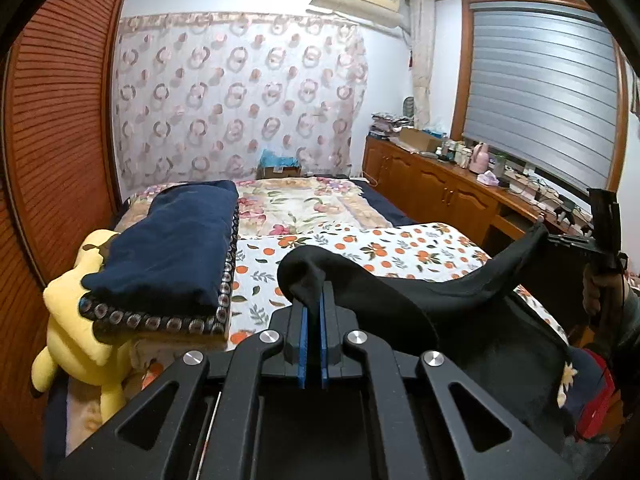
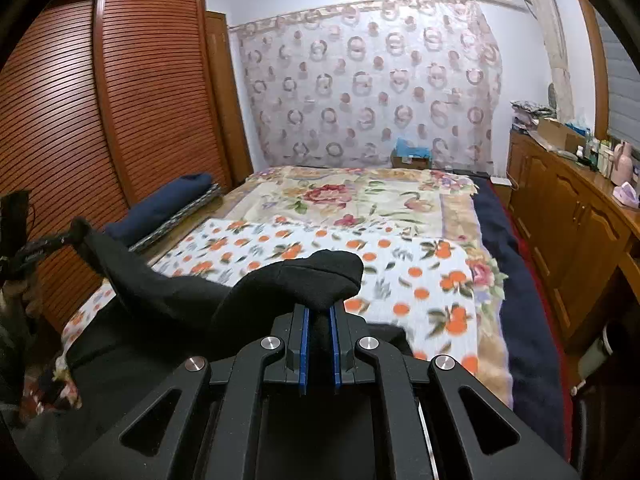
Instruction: Fold small clothes
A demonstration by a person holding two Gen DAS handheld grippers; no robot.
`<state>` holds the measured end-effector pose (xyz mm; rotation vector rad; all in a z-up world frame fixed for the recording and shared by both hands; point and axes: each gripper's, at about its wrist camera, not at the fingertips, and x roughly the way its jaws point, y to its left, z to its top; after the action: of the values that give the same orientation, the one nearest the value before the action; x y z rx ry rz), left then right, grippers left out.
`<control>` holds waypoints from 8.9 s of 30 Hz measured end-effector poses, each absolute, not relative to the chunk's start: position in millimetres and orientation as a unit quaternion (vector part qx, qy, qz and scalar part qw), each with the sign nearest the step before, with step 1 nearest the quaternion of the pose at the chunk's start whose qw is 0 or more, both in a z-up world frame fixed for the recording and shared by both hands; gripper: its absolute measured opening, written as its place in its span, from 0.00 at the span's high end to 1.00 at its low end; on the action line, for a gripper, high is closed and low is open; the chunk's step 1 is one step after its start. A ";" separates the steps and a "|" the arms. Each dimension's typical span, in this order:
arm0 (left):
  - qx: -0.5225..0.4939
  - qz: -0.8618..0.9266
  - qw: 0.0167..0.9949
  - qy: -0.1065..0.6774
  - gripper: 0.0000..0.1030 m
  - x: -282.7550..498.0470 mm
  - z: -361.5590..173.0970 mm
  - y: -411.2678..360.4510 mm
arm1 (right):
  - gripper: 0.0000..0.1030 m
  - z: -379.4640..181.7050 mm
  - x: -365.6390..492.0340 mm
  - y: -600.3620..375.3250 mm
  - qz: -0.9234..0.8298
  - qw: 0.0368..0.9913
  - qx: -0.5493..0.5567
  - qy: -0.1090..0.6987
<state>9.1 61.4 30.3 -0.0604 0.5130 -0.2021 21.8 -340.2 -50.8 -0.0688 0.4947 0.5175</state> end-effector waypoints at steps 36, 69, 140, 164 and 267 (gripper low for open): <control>-0.029 -0.049 0.940 0.337 0.59 -53.4 -43.4 60.7 | 0.85 -79.4 -53.3 -335.2 0.220 0.902 -0.090 0.360; -0.027 -0.047 0.899 0.436 0.21 79.2 -97.8 76.2 | 0.37 -113.9 64.1 -339.7 0.182 0.900 -0.072 0.390; 0.009 -0.071 0.950 0.304 0.23 193.2 35.8 73.0 | 0.63 -0.6 196.2 -289.4 0.078 0.941 -0.102 0.314; 0.018 -0.103 0.892 0.439 0.21 136.5 -82.5 21.6 | 0.62 -62.1 124.1 -389.4 0.169 0.912 -0.025 0.373; -0.045 -0.125 0.942 0.309 0.95 62.8 -25.8 37.2 | 0.94 -11.6 63.3 -400.7 0.188 0.947 -0.056 0.253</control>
<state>62.8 37.2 -25.8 -0.0922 0.6301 -0.2548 63.3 -400.7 -11.6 -0.1147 0.5156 0.3822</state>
